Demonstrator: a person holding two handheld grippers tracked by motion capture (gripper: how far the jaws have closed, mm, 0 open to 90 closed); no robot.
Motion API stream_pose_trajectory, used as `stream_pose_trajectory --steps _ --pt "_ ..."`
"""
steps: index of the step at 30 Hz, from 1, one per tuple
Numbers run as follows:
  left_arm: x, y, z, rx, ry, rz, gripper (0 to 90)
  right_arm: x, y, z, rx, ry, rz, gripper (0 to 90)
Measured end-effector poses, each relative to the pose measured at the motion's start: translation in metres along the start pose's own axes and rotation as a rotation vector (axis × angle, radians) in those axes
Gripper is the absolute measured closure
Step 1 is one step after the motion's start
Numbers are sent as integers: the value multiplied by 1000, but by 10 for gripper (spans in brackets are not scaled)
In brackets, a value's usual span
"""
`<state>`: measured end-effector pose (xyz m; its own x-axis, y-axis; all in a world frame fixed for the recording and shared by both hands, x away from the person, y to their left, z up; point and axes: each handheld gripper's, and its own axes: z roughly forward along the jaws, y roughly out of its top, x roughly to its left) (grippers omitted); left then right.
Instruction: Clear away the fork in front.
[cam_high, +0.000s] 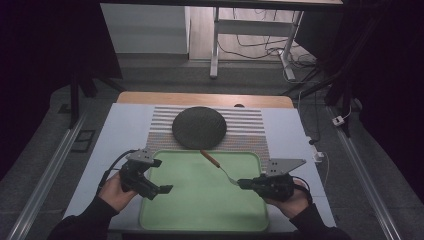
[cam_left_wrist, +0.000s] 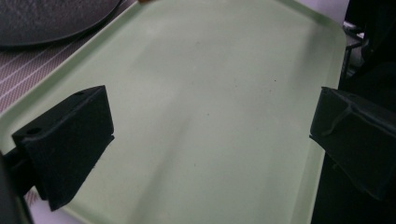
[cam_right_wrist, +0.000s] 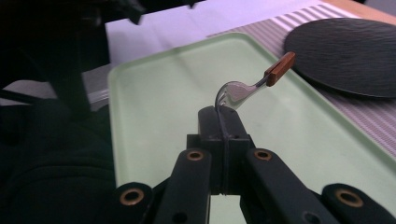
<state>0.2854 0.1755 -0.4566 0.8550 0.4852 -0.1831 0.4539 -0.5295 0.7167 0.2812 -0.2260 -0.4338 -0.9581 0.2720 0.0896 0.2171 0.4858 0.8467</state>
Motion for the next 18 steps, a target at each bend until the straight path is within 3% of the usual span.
stream_pose_trajectory --steps 5,8,13,18 --pt "-1 12 9 20 -10 44 0 5 0 2 -12 58 -10 900" --pt "-1 20 16 39 -8 99 0 7 1 4 -11 88 -14 900" --pt "1 29 27 56 -58 150 0 11 4 8 -14 148 -29 900" --pt "-3 36 39 103 -71 214 17 15 9 15 -4 220 -58 900"
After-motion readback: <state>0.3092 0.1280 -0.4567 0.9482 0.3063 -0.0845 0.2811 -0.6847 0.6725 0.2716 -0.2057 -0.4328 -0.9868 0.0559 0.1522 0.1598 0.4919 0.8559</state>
